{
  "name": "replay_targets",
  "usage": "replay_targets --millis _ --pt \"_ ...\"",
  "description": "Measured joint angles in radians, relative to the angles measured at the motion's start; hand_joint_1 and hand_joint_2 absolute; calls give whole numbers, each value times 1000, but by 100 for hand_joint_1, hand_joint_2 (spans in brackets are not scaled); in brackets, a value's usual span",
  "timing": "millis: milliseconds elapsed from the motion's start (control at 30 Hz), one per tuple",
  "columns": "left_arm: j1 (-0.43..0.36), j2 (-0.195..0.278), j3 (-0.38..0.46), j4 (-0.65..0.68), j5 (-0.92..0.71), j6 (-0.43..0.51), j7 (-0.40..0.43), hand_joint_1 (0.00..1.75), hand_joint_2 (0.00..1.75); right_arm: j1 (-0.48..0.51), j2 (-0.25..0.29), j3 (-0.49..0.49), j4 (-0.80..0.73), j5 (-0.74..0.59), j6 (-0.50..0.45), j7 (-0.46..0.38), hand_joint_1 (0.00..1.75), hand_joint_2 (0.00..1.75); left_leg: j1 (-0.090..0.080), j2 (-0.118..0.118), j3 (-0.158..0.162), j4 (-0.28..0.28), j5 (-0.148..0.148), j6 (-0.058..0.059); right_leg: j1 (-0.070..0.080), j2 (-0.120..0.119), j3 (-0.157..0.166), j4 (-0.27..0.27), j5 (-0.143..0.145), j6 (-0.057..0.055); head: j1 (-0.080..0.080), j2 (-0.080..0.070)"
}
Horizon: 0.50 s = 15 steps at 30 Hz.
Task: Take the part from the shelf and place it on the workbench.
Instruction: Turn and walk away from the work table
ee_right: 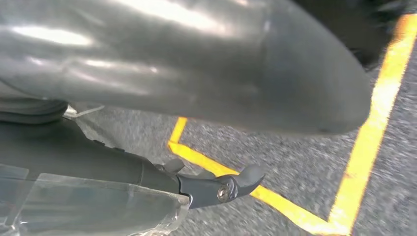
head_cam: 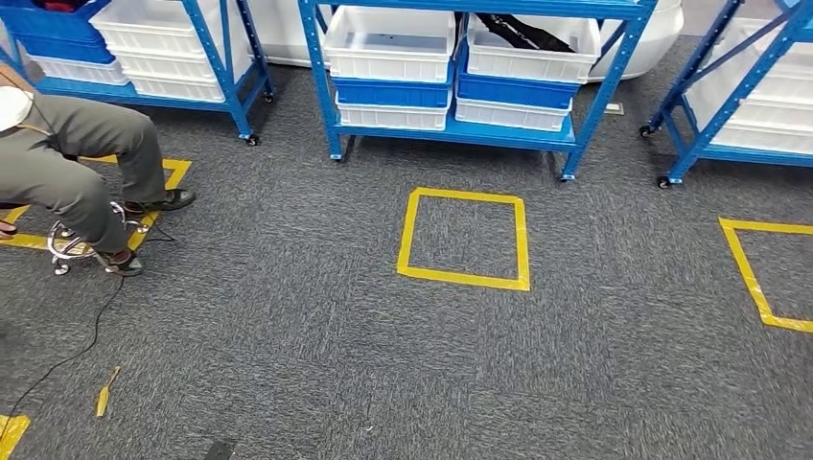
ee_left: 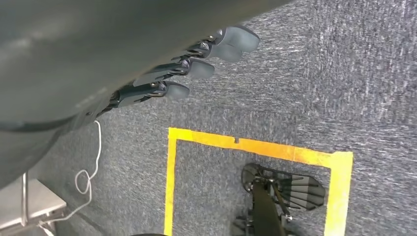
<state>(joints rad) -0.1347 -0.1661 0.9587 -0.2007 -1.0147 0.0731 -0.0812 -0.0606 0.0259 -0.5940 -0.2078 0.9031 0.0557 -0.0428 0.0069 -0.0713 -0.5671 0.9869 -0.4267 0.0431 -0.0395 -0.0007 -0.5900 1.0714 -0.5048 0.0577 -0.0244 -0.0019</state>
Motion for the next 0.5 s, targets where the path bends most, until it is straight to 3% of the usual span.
replay_targets --millis 67,133,200,267,333,367,400,433,500 --pt "0 0 1 0 0 7 -2 0 0 -5 1 0 0 3 -1 4 0 0 -3 -4 -4 16 -13 -17 -1 4 31 -71 29 -10 -1 0" --pt "1 0 2 0 0 16 -5 0 0 -7 2 0 0 4 -2 9 0 0 1 -4 -6 21 -19 -26 3 4 34 -70 32 -32 -6 0" --pt "1 -1 3 0 0 23 -6 0 0 -7 3 0 0 6 -2 11 0 0 7 18 -14 46 -35 -35 1 3 37 -72 33 -46 -9 0" --pt "-1 -2 4 0 0 30 -7 0 0 -6 3 0 0 8 -1 12 0 0 10 51 -59 143 -89 -44 3 0 41 -73 32 -57 -13 0" --pt "-3 -2 5 0 0 35 -7 0 0 -5 3 0 0 10 0 15 0 0 12 65 -129 278 -145 -49 7 -4 43 -73 28 -63 -15 0" --pt "-3 -2 5 0 0 37 -8 0 0 -4 3 0 0 11 1 17 0 0 13 67 -151 315 -150 -49 9 -6 45 -72 26 -65 -15 0" --pt "-2 -2 5 0 0 39 -9 0 0 -4 3 0 0 12 1 18 0 0 13 67 -155 313 -134 -47 11 -7 47 -72 25 -67 -15 0" --pt "-1 -2 6 0 0 40 -11 0 0 -4 3 0 0 13 1 19 0 0 13 68 -137 270 -100 -42 12 -7 51 -73 22 -67 -15 0" --pt "-2 -2 6 0 0 42 -16 0 0 -5 4 0 0 13 1 19 0 0 9 75 -71 130 -31 -28 16 -7 60 -73 17 -66 -14 0"
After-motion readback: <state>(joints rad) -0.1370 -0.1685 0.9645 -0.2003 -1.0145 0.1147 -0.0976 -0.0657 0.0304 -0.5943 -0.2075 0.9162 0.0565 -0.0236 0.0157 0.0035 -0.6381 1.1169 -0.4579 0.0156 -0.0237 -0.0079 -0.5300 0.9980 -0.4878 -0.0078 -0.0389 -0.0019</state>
